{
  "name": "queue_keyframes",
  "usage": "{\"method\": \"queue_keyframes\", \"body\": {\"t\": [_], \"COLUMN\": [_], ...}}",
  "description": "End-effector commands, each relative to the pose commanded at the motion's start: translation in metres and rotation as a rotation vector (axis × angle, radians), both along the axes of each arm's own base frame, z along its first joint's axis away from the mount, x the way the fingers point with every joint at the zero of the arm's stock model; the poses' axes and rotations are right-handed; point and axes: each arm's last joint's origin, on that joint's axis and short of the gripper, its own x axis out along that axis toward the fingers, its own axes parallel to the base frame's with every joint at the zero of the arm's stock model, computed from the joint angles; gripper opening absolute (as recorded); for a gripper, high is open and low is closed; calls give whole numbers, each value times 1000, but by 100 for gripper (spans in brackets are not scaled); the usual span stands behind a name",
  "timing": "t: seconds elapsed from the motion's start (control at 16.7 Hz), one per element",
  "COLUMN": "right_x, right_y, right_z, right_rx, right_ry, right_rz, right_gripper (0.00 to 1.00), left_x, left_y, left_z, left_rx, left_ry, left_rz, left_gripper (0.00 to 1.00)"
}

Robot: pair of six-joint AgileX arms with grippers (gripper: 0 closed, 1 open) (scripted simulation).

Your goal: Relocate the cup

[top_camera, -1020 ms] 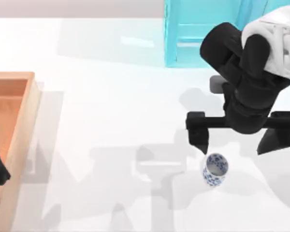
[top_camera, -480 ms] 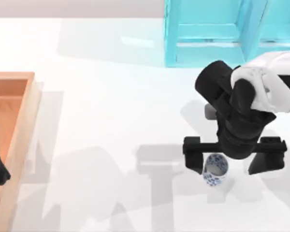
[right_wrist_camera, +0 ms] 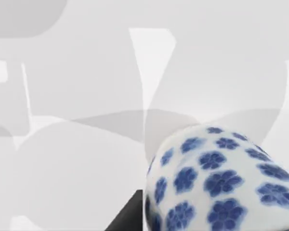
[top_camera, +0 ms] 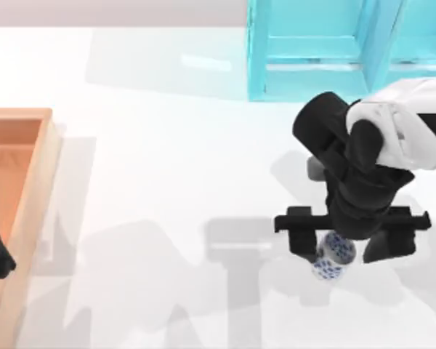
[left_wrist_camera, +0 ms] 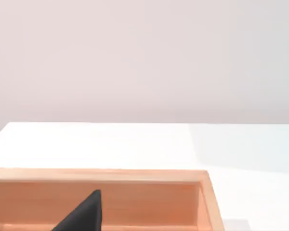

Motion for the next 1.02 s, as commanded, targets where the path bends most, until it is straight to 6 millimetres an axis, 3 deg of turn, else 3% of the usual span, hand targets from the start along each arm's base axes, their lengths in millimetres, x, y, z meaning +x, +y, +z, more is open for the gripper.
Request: {"method": "queue_keyframes", "body": {"t": [0.42,1.02], "right_x": [0,1], "right_y": [0,-1], "right_z": [0,0], "right_rx": [0,1], "right_ry": [0,0], "right_rz": [0,-3], "right_gripper": [2,0], "left_x": [0,0], "left_y": [0,0], "left_z": [0,0], "left_rx": [0,0], "left_ry": [0,0], "left_rz": [0,0], "left_gripper": [100,100]}}
